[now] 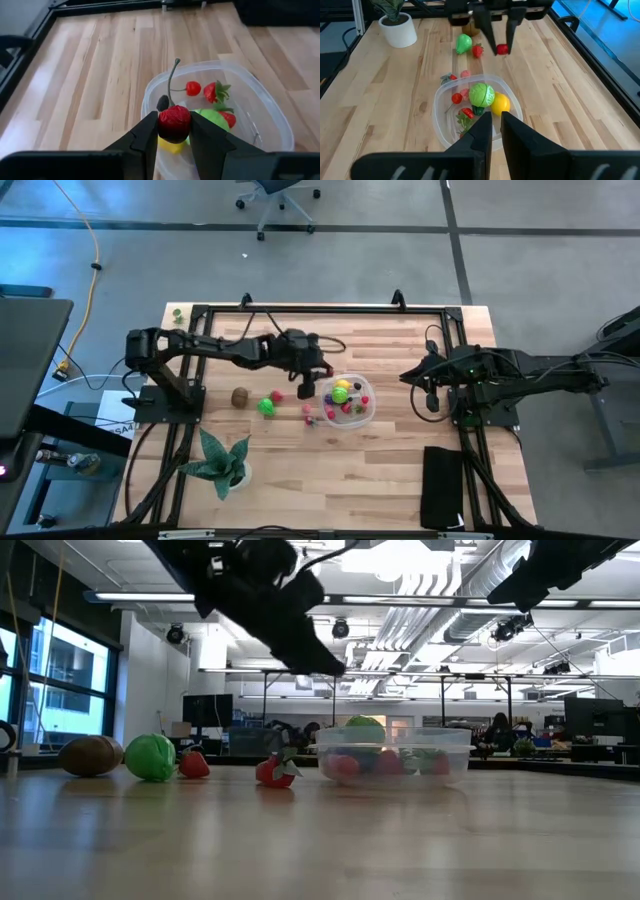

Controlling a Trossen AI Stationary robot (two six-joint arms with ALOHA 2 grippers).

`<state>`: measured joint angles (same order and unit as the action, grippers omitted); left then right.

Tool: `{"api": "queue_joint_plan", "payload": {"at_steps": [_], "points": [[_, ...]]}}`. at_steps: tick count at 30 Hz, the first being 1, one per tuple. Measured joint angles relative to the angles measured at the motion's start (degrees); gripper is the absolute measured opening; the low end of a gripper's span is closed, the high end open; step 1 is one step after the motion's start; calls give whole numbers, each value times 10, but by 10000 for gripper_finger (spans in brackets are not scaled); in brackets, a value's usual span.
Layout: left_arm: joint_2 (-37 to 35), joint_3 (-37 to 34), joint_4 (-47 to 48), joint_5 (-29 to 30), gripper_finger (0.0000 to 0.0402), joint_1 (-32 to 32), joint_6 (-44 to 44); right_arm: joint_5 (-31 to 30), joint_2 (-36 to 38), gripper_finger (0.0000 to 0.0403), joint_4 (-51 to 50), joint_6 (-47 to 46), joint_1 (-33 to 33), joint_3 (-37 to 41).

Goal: Pick and placing Produce into tupperware
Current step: Put the red cherry into the transparent container

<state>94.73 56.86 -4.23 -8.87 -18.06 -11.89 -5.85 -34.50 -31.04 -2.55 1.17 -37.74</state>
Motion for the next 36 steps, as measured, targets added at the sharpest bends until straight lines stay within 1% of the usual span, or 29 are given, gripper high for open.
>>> {"api": "queue_joint_plan", "payload": {"at_steps": [3,7,15,28,36], "points": [[17,29,29,31,95,26,-9,0,0,30,0,0,0,0],[46,55,73,40,95,45,-11,0,0,30,0,0,0,0],[82,52,91,41,95,45,14,0,0,30,0,0,0,0],[85,53,110,44,95,42,32,0,0,30,0,0,0,0],[95,53,105,37,98,42,34,0,0,30,0,0,0,0]]}}
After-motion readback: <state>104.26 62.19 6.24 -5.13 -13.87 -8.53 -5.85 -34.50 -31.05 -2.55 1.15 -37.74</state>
